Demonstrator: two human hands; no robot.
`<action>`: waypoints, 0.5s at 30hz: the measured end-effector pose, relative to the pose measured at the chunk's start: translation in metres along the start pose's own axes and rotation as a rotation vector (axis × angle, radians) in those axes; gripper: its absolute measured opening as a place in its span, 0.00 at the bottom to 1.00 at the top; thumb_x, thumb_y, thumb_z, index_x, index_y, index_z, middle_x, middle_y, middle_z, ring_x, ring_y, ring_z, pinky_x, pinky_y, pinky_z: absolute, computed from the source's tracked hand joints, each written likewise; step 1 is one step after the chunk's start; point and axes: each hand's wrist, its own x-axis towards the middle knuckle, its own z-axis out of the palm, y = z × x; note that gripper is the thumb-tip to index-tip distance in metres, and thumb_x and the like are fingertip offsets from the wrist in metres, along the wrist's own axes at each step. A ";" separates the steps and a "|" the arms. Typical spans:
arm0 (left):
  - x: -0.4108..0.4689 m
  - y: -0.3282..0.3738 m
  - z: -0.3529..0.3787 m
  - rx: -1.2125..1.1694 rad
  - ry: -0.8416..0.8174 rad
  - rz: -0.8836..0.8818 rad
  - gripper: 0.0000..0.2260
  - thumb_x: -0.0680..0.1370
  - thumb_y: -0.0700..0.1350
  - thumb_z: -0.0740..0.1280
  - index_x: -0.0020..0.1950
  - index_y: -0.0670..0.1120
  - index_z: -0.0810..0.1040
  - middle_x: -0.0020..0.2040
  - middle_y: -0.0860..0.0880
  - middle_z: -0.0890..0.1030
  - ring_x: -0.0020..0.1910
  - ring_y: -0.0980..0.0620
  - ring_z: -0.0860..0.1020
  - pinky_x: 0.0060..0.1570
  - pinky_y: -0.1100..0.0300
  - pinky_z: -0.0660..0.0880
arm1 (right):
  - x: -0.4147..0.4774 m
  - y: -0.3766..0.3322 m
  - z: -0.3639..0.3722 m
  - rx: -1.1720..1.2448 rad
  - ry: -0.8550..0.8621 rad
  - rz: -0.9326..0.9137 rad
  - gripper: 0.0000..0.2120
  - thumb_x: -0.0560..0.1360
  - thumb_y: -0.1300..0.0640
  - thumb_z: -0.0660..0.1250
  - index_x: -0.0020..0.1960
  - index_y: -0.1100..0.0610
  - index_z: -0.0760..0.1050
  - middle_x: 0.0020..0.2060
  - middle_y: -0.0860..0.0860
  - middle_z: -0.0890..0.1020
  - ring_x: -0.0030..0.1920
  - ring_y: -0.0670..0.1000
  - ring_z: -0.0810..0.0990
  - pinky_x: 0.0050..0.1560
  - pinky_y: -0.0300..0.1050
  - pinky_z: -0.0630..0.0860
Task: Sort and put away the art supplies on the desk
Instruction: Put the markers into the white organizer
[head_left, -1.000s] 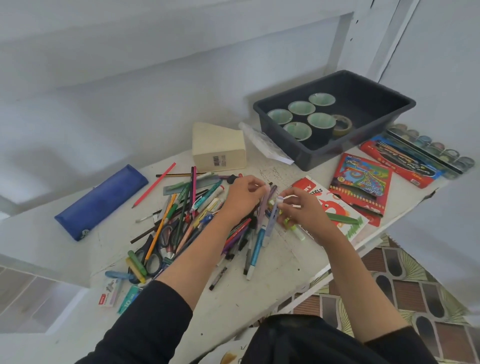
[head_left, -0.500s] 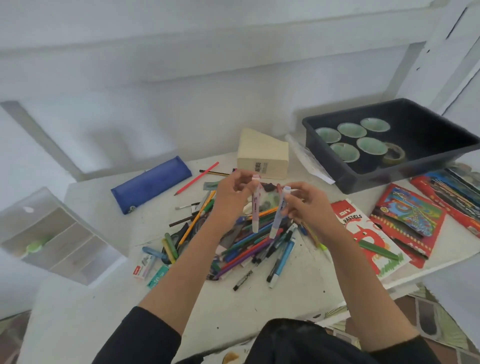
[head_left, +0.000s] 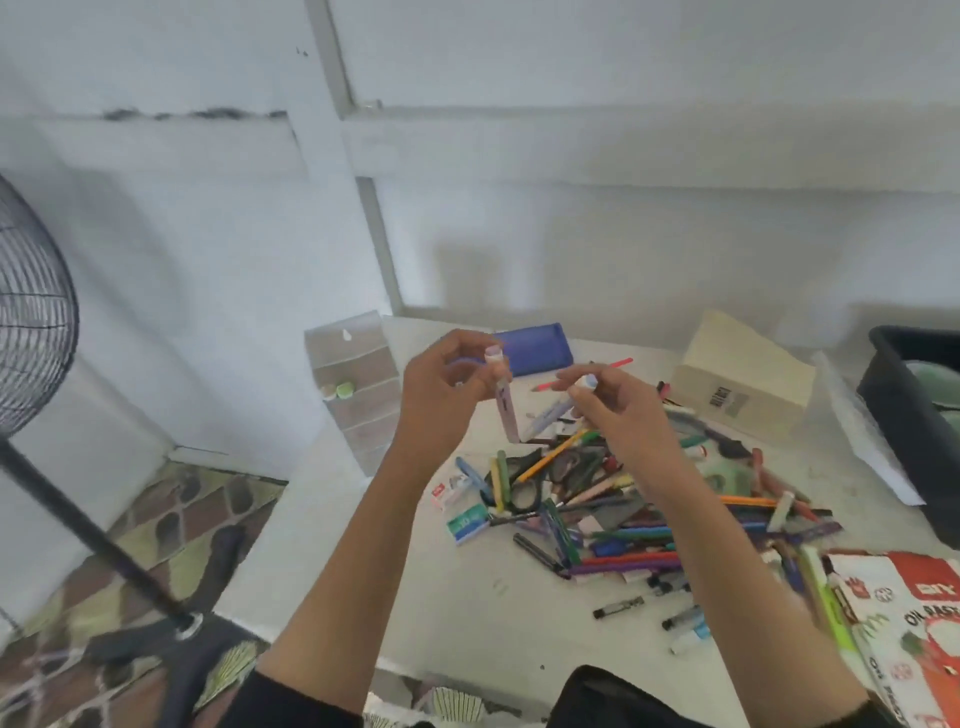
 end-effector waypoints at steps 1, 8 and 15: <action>-0.001 0.003 -0.012 0.022 0.044 0.020 0.08 0.75 0.34 0.70 0.43 0.48 0.78 0.43 0.47 0.82 0.43 0.41 0.82 0.43 0.52 0.81 | 0.006 -0.003 0.009 -0.009 -0.030 -0.024 0.08 0.78 0.63 0.62 0.49 0.52 0.78 0.45 0.53 0.82 0.36 0.44 0.77 0.36 0.35 0.74; -0.022 0.016 -0.075 0.097 0.324 0.106 0.08 0.73 0.33 0.71 0.43 0.46 0.76 0.42 0.56 0.82 0.46 0.48 0.82 0.49 0.51 0.75 | 0.021 -0.023 0.063 0.059 -0.175 -0.182 0.11 0.77 0.67 0.63 0.51 0.53 0.78 0.46 0.49 0.82 0.39 0.43 0.81 0.44 0.34 0.77; -0.033 0.001 -0.101 0.206 0.413 0.224 0.11 0.71 0.29 0.70 0.43 0.45 0.78 0.45 0.45 0.81 0.51 0.46 0.81 0.48 0.59 0.77 | 0.032 -0.028 0.097 -0.172 -0.306 -0.593 0.15 0.74 0.68 0.60 0.58 0.59 0.77 0.51 0.50 0.78 0.49 0.43 0.76 0.49 0.31 0.73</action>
